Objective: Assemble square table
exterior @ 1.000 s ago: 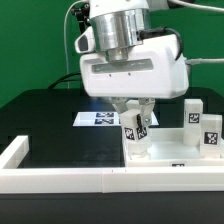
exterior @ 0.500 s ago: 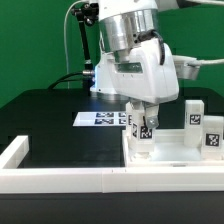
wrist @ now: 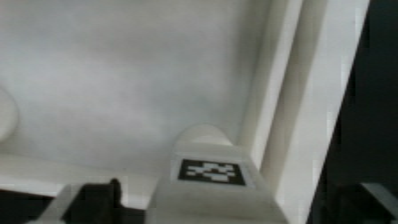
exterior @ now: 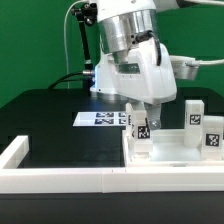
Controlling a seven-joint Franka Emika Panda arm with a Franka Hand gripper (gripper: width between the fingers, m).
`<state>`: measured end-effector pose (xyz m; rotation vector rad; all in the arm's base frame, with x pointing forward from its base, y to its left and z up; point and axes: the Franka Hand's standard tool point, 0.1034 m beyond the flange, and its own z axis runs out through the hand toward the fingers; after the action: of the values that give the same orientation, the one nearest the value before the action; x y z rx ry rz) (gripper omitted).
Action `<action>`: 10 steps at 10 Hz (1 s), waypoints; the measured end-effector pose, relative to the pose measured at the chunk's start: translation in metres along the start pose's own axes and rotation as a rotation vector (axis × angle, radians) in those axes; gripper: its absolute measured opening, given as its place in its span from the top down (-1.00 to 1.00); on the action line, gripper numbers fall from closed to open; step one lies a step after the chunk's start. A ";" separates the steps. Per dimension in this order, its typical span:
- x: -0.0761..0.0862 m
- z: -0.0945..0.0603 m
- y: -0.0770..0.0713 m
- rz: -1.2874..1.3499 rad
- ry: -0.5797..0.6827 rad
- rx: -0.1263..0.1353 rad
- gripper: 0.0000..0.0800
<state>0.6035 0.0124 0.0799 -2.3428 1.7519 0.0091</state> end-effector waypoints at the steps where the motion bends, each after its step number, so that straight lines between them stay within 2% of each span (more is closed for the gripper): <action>1: 0.002 0.000 0.000 -0.101 0.001 -0.001 -0.48; 2: 0.003 0.001 0.001 -0.212 0.000 -0.002 -0.60; 6: 0.003 0.001 0.001 -0.474 0.001 -0.004 -0.62; 7: 0.003 0.001 0.001 -0.582 0.011 -0.010 -0.62; 9: 0.000 0.002 -0.002 -0.906 0.057 -0.051 -0.62; 10: -0.001 0.001 -0.003 -1.004 0.068 -0.058 -0.62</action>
Offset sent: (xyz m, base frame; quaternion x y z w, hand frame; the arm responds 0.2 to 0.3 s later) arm 0.0000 0.0000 0.0000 0.0000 0.0000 -0.1938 0.9810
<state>0.6062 0.0147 0.0794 -2.9964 0.4311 -0.1774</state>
